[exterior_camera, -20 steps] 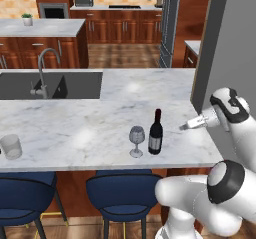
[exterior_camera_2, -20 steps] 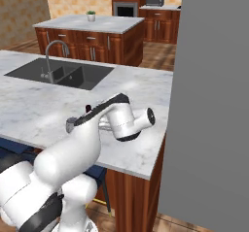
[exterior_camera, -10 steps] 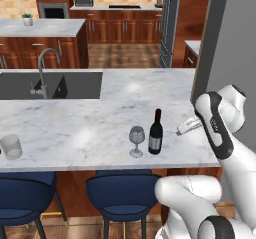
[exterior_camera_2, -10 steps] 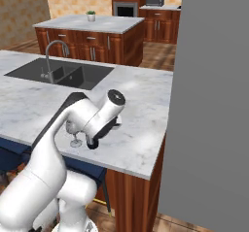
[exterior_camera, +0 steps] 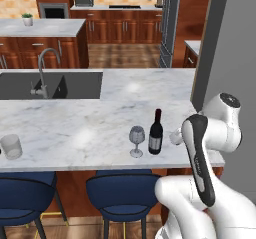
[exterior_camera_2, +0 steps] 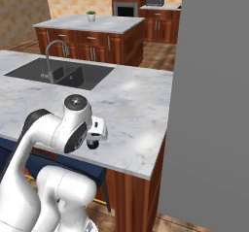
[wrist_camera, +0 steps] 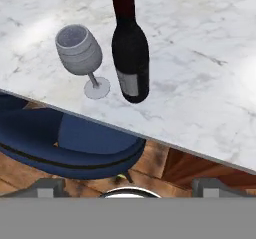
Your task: There is a wine glass and glass cup on the dining counter. Place the wine bottle next to the wine glass and the juice bottle next to the glass cup.
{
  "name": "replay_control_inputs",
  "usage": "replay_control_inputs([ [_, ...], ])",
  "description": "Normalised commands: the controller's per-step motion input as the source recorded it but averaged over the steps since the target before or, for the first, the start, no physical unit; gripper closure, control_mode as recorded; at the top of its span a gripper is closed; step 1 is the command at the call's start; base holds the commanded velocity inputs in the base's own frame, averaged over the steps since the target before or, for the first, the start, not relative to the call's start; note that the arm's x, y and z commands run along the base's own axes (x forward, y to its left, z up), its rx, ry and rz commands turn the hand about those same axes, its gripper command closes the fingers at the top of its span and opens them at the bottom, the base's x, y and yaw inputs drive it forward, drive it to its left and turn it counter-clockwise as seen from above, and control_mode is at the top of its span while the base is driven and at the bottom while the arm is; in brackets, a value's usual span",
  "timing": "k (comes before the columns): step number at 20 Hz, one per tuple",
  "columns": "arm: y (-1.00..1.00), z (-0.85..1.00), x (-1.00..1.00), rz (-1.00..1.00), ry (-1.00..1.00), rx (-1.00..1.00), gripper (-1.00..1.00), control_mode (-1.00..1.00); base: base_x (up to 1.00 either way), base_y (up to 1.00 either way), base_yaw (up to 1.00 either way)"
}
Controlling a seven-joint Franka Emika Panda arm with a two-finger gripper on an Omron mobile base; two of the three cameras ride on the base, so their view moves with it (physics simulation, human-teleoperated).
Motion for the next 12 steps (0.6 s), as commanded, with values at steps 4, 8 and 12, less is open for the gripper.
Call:
replay_control_inputs([
  [4, 0.12, 0.00, -0.53, -0.39, 0.00, -0.05, -1.00, -1.00, 0.00, 0.00, 0.00],
  [8, 0.16, 0.00, -0.37, -0.28, 0.00, -0.10, -1.00, -1.00, 0.00, 0.00, 0.00],
  [12, 0.22, -0.01, -0.40, -0.17, 0.00, -0.11, -1.00, -1.00, 0.00, 0.00, 0.00],
])
